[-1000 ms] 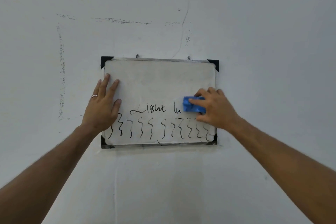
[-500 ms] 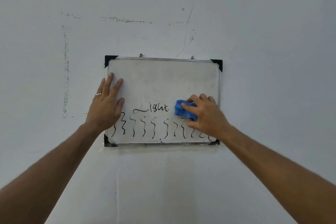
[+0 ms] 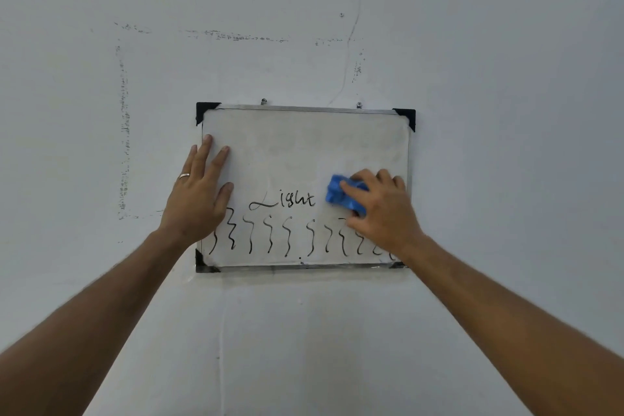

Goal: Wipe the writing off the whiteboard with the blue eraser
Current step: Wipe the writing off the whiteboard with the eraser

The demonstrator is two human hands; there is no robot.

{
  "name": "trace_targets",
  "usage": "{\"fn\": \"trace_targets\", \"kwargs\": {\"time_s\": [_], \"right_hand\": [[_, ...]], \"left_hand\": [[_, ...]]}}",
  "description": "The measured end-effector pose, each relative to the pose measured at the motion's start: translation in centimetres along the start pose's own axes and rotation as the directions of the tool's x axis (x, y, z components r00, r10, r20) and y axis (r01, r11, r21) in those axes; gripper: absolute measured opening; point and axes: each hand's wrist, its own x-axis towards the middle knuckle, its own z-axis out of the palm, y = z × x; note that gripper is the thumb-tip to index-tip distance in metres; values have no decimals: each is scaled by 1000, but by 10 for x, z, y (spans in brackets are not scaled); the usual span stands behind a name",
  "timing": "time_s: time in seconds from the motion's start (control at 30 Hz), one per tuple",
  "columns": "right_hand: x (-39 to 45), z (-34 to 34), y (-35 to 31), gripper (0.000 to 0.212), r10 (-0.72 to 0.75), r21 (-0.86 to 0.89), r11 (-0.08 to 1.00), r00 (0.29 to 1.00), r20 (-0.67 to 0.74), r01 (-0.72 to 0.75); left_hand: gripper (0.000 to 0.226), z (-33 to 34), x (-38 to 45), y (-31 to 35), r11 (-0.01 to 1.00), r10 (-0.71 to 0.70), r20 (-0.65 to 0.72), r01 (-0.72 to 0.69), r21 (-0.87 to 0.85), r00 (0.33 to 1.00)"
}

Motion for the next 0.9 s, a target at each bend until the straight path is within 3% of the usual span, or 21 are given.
{"fn": "trace_targets", "kwargs": {"time_s": [0.07, 0.1, 0.2, 0.23, 0.37, 0.4, 0.5, 0.53, 0.63, 0.67, 0.7, 0.8, 0.83, 0.9], "right_hand": [[-8, 2, 6, 55, -199, -32, 979, 978, 58, 201], [-1, -5, 14, 55, -201, -41, 978, 977, 71, 204], [21, -12, 16, 55, 93, 18, 996, 995, -28, -93], [21, -9, 5, 55, 129, 40, 991, 991, -25, -128], [7, 2, -9, 55, -243, -11, 970, 966, 86, 244], [15, -3, 0, 55, -218, -22, 975, 974, 68, 220], [28, -4, -2, 55, 101, 50, 994, 994, -38, -99], [25, -1, -13, 54, 108, 62, 992, 993, -38, -105], [7, 10, -21, 55, -252, -2, 968, 966, 49, 253], [13, 3, -12, 57, -290, -18, 956, 954, 82, 292], [22, -1, -3, 58, -250, -41, 967, 966, 63, 253], [34, -2, -15, 56, 62, 34, 998, 998, -21, -61], [29, 2, -28, 55, 33, 45, 998, 999, -12, -32], [13, 14, -39, 54, -217, 7, 976, 975, 46, 217]], "left_hand": [[68, -1, -1, -1, 1000, 6, -5, -6, 6, 1000], [68, -1, -1, -2, 1000, 8, -3, -8, 12, 1000], [67, 1, 0, 0, 1000, 2, 3, -2, 12, 1000], [67, 1, 0, 1, 1000, 3, 2, -3, 9, 1000], [68, -5, -1, -5, 999, 18, 20, -19, 29, 1000], [68, -7, -1, -6, 999, 19, 31, -20, 36, 999], [68, -8, -1, -6, 999, 19, 46, -21, 36, 999], [68, -8, -1, -5, 999, 22, 43, -24, 30, 999], [68, -9, -2, -6, 999, 31, 39, -32, 31, 999], [68, -9, -2, -7, 999, 35, 39, -36, 32, 999], [68, -9, -2, -7, 999, 37, 37, -38, 33, 999], [68, -5, -3, -4, 999, 29, 26, -29, 23, 999], [68, -4, -3, -3, 1000, 24, 19, -25, 15, 1000], [68, -4, -4, -4, 1000, 21, 13, -21, 16, 1000]]}}
